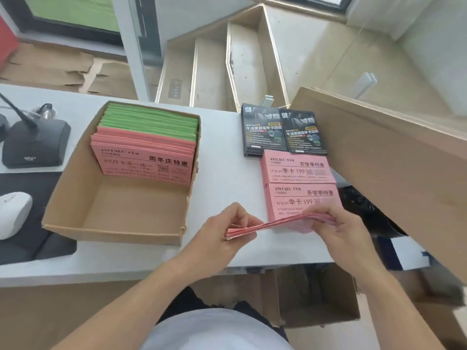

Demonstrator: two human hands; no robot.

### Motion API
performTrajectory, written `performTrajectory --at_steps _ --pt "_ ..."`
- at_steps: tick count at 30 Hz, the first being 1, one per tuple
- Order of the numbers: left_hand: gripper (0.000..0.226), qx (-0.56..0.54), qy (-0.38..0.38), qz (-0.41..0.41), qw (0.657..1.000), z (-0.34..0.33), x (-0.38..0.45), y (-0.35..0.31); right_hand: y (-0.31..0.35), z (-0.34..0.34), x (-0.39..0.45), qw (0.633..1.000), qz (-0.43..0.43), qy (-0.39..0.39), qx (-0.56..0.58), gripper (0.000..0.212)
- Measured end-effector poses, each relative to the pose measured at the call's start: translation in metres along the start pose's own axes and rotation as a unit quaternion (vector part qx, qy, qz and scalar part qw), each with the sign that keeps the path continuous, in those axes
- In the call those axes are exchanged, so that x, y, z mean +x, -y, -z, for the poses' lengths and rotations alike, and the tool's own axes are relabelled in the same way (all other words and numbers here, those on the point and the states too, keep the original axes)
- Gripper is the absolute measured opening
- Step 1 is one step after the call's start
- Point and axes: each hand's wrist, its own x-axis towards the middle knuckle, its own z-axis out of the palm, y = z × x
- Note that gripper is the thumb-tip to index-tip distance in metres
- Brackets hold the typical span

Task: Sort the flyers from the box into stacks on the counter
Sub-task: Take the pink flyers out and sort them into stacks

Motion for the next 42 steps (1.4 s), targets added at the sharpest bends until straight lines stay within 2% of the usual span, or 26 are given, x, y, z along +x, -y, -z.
performTrajectory --at_steps 4,8,15,18,20,26,31,33,35,37,39,42 --pt "0.021 0.033 0.010 0.038 0.999 -0.052 0.014 0.025 -0.061 0.017 -0.026 0.998 -0.054 -0.004 -0.021 0.031" --pt "0.020 0.042 -0.010 0.058 0.997 -0.082 0.021 0.044 -0.091 0.019 -0.037 0.998 -0.065 0.000 0.002 0.030" --pt "0.022 0.042 -0.130 0.064 0.989 -0.098 0.016 0.062 -0.128 0.020 -0.033 0.992 -0.096 0.000 0.076 0.034" --pt "0.018 0.013 -0.143 0.099 0.985 -0.104 0.013 0.070 -0.133 0.016 -0.033 0.991 -0.099 0.042 0.085 0.027" --pt "0.022 0.018 -0.148 0.106 0.983 -0.111 0.014 0.071 -0.139 0.013 -0.033 0.988 -0.106 0.032 0.103 0.028" --pt "0.015 0.128 -0.166 0.157 0.965 -0.139 0.030 0.065 -0.166 0.021 -0.037 0.983 -0.160 -0.001 0.085 0.026" --pt "0.034 0.244 -0.154 0.165 0.943 -0.156 0.040 0.075 -0.180 0.028 -0.033 0.979 -0.196 -0.040 0.025 0.036" --pt "0.055 0.244 -0.160 0.154 0.944 -0.161 0.041 0.077 -0.180 0.029 -0.031 0.979 -0.190 -0.066 0.020 0.044" --pt "0.089 0.263 -0.146 0.138 0.944 -0.165 0.037 0.078 -0.180 0.029 -0.030 0.980 -0.182 -0.077 0.024 0.053" --pt "0.115 0.358 -0.117 0.106 0.920 -0.167 0.031 0.084 -0.182 0.029 -0.031 0.985 -0.158 -0.065 -0.003 0.058" --pt "0.117 0.430 -0.104 0.080 0.893 -0.170 0.026 0.092 -0.186 0.029 -0.036 0.988 -0.137 -0.024 -0.065 0.067" --pt "0.101 0.417 -0.125 0.073 0.897 -0.172 0.027 0.096 -0.189 0.027 -0.044 0.984 -0.124 0.042 -0.118 0.063"
